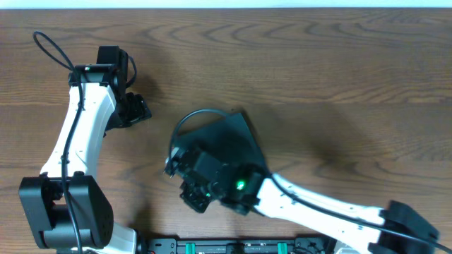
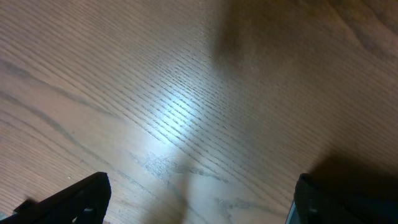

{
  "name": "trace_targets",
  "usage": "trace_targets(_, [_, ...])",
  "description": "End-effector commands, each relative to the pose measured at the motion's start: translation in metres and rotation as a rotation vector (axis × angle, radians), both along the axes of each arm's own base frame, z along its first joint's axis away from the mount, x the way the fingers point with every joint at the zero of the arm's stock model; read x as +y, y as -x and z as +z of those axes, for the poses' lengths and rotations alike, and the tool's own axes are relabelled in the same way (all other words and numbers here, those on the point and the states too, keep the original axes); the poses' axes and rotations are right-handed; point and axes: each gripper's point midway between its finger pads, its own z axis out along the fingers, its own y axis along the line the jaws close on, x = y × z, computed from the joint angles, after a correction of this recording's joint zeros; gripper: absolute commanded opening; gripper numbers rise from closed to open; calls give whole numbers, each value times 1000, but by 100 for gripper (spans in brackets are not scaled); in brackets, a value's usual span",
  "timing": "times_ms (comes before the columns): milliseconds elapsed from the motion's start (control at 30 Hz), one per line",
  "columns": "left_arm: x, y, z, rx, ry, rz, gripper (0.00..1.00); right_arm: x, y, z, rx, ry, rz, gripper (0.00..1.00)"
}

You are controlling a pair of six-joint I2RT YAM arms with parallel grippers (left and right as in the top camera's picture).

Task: Pack container
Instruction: 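Press the lid down with the right gripper to close the box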

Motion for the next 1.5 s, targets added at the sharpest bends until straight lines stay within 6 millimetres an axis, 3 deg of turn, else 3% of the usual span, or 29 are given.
trace_targets(0, [1,1,-2,8,1,7,95,6,-1,-16,-8,27,-42,2])
trace_targets(233, [1,1,-2,8,1,7,95,2,-21,-50,-48,117,-132,2])
trace_targets(367, [1,1,-2,8,1,7,95,-6,-49,-67,-103,161,-257,2])
trace_targets(600, [1,1,-2,8,1,7,95,-29,-108,-74,-211,181,-488,2])
trace_targets(767, [1,1,-2,8,1,7,95,-46,-136,-74,-245,188,-600,1])
trace_targets(1067, [1,1,-2,8,1,7,95,-42,-183,-49,-289,21,-717,2])
trace_targets(1133, [1,1,-2,8,1,7,95,-40,-185,-42,-297,-6,-721,2])
trace_targets(1300, [1,1,-2,8,1,7,95,-37,-165,0,-282,-58,-677,2])
trace_targets(1400, [1,1,-2,8,1,7,95,-61,-149,30,-294,-28,-682,2])
trace_targets(1467, [1,1,-2,8,1,7,95,-81,-140,37,-296,24,-690,2])
